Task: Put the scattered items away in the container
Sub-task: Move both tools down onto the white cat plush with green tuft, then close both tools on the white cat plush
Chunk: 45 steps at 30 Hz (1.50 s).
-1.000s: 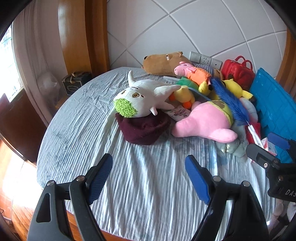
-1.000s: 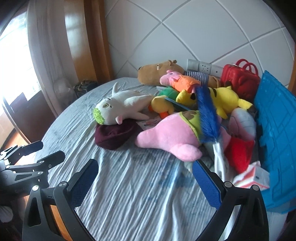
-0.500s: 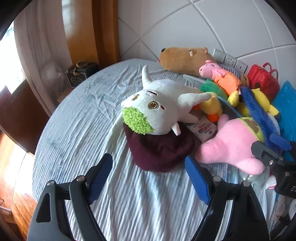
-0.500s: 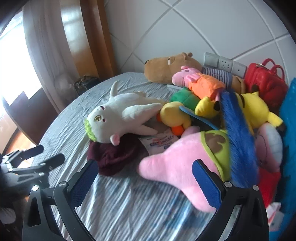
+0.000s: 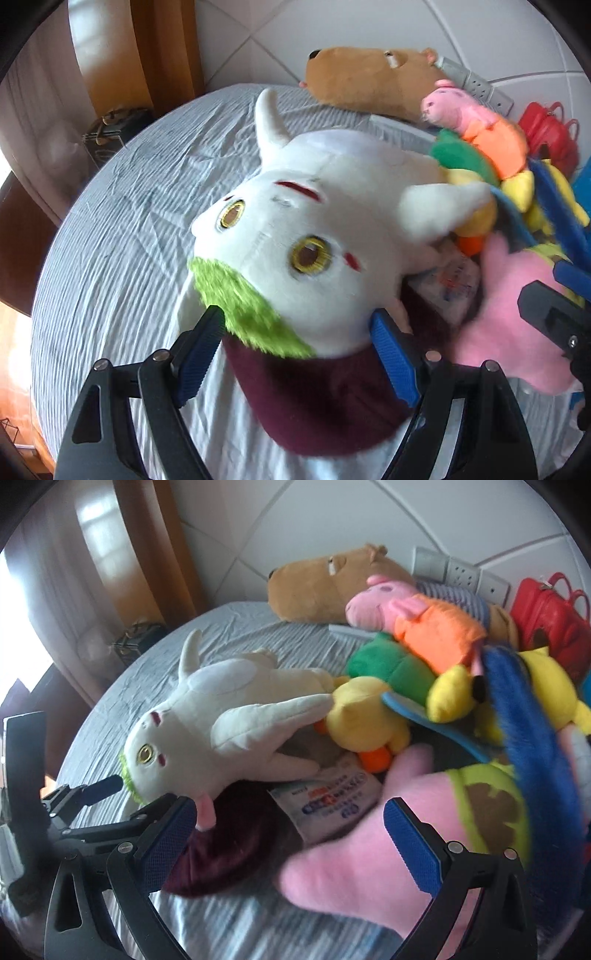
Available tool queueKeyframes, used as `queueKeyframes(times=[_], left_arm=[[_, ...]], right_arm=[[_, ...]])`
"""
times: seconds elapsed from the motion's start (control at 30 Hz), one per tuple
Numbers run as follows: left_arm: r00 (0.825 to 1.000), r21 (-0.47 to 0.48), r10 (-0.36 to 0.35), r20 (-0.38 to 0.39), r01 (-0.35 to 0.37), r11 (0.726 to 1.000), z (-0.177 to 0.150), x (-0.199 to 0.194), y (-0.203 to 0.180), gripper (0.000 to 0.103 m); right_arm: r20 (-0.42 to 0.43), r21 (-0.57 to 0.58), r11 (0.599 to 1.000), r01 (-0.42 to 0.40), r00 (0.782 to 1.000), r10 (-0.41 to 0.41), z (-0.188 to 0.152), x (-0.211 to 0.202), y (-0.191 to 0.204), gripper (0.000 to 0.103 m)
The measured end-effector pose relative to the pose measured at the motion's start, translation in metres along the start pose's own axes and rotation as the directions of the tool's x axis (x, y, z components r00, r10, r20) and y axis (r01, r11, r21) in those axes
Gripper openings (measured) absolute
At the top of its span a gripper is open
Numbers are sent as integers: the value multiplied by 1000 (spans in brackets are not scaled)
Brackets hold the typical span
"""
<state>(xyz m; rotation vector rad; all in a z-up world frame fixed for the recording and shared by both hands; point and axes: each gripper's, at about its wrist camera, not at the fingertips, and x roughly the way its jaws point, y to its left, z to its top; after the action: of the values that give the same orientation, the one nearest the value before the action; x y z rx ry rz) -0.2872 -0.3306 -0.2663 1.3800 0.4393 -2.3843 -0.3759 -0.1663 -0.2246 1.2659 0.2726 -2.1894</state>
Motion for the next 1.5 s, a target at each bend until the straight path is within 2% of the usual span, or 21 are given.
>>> queueKeyframes(times=[0.07, 0.17, 0.37, 0.47, 0.57, 0.67, 0.73, 0.77, 0.87, 0.9, 0.93, 1.0, 1.07, 1.1, 1.13, 1.2, 1.3, 1.37, 1.5], left_arm=[[1000, 10, -2, 11, 2, 1000, 4, 7, 11, 103], [1000, 41, -7, 20, 6, 999, 11, 12, 28, 103], [998, 94, 60, 28, -62, 994, 25, 20, 59, 103], [998, 94, 65, 22, -66, 993, 32, 25, 76, 103], [996, 111, 86, 28, -88, 990, 40, 29, 88, 103], [995, 105, 98, 21, -100, 989, 49, 35, 100, 103], [993, 109, 115, 26, -118, 987, 54, 37, 104, 103], [992, 112, 125, 29, -128, 986, 56, 38, 106, 103], [985, 108, 168, 40, -172, 979, 64, 40, 112, 103], [983, 103, 181, 43, -184, 977, 67, 41, 115, 103], [981, 99, 188, 45, -192, 976, 69, 41, 117, 103], [985, 91, 169, 41, -172, 981, 70, 41, 117, 103], [991, 82, 129, 33, -131, 988, 68, 39, 116, 103], [994, 78, 108, 29, -110, 991, 67, 38, 116, 103], [996, 74, 88, 25, -90, 993, 66, 38, 115, 103], [999, 65, 47, 18, -48, 997, 64, 36, 114, 103], [1000, 55, -10, 9, 10, 998, 61, 34, 111, 103], [1000, 88, 0, 18, -1, 996, 63, 39, 101, 103], [999, 124, 22, 38, -27, 992, 67, 52, 89, 103]], right_arm=[[-17, 2, 1000, -5, 1000, 5, 5, 14, 7, 103], [-36, 3, 1000, -12, 999, 12, 13, 35, 20, 103], [-62, 21, 999, -27, 998, 29, 29, 65, 32, 103], [-63, 48, 997, -63, 996, 66, 36, 75, 34, 103], [-20, 76, 992, -98, 995, 99, 42, 63, 36, 103], [34, 50, 992, -114, 993, 113, 48, 40, 38, 103], [47, 41, 996, -85, 995, 83, 55, 36, 33, 102], [54, 37, 997, -70, 996, 68, 58, 34, 30, 101], [39, 46, 998, -48, 998, 46, 68, 43, 17, 80], [26, 61, 996, -64, 998, 63, 70, 50, 11, 73], [13, 76, 994, -81, 997, 81, 72, 58, 5, 71], [1, 106, 985, -133, 991, 133, 75, 71, -3, 71], [-7, 142, 964, -223, 974, 226, 77, 82, -6, 71], [-28, 146, 960, -240, 969, 246, 77, 90, -4, 71], [-49, 150, 956, -252, 964, 262, 77, 98, -2, 77], [-87, 124, 970, -208, 972, 219, 74, 110, 6, 82], [-81, 123, 967, -222, 969, 233, 72, 114, 7, 84], [-81, 114, 969, -220, 970, 230, 73, 113, 7, 85], [-62, 77, 977, -199, 977, 204, 72, 112, 11, 94]])
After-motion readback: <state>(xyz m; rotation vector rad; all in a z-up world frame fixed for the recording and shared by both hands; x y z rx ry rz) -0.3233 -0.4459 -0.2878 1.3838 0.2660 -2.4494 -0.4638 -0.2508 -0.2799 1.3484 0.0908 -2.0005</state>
